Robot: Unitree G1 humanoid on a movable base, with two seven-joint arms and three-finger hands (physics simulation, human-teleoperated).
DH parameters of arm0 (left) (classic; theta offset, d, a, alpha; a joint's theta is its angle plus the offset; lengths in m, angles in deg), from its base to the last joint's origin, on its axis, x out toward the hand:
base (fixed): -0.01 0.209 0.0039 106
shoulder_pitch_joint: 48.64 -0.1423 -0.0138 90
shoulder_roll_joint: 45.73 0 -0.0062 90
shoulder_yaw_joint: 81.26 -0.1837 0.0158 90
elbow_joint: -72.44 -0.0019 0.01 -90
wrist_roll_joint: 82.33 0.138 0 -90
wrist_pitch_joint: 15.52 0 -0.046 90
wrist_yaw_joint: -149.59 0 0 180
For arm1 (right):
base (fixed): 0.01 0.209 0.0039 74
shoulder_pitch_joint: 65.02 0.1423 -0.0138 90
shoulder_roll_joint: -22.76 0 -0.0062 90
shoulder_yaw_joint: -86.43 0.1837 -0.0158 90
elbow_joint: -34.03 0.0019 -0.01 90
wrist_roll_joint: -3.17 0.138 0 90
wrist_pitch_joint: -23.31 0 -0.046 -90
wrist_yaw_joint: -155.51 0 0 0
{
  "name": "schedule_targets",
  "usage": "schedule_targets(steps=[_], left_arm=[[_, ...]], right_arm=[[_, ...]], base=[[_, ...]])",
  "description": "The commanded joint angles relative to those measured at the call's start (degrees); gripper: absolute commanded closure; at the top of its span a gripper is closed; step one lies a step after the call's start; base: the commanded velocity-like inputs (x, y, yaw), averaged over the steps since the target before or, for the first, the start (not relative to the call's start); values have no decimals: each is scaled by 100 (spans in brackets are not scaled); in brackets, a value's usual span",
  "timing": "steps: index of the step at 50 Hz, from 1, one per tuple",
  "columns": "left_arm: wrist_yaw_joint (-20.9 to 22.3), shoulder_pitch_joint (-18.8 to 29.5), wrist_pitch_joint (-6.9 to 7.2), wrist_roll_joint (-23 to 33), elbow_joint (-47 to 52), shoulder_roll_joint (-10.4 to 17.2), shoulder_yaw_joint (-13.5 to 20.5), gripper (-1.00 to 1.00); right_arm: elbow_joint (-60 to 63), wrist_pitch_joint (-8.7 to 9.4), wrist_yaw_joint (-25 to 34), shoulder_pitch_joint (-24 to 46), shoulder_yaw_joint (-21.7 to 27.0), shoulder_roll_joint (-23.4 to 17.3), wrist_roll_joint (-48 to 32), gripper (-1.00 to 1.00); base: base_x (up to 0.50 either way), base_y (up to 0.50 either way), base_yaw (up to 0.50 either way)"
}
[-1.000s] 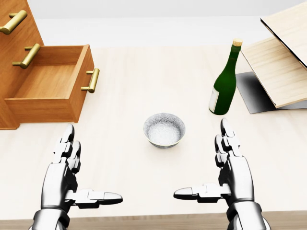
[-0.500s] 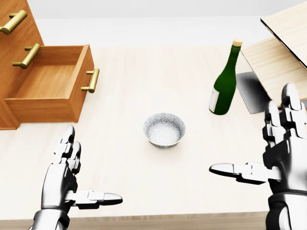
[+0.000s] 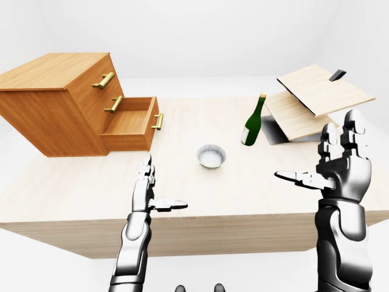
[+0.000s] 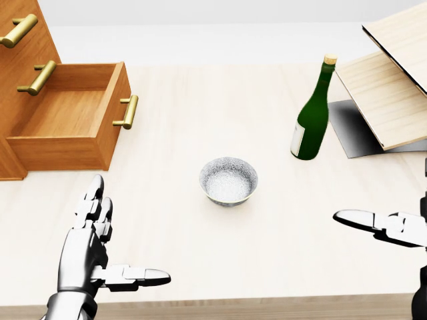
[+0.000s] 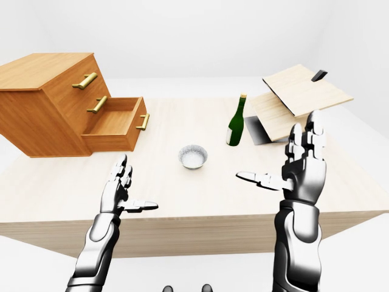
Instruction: Close the bottom drawer of the cabinet.
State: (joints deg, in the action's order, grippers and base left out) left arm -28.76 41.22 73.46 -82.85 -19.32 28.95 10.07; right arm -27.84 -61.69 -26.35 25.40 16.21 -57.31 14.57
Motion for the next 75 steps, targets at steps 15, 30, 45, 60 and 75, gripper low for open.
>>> schedule_targets(steps=[15,30,45,60,75], left_arm=[[-15,-1,-2,-3,13,5,11,-100],[-22,45,2,-6,-24,8,19,-100],[-31,42,-64,10,-105,4,11,-100],[-57,270,149,-67,-106,57,117,-100],[-433,2054,-177,2,-2100,363,331,-100]], right_arm=[[17,0,27,38,34,-36,-62,-100],[-22,0,27,68,41,-51,-40,-100],[-41,0,38,46,48,-37,-34,-100],[107,0,-14,27,90,-35,58,-100],[23,0,7,17,48,-19,52,-100]], base=[[19,0,0],[31,0,0],[31,0,0],[6,0,0],[0,0,0]])
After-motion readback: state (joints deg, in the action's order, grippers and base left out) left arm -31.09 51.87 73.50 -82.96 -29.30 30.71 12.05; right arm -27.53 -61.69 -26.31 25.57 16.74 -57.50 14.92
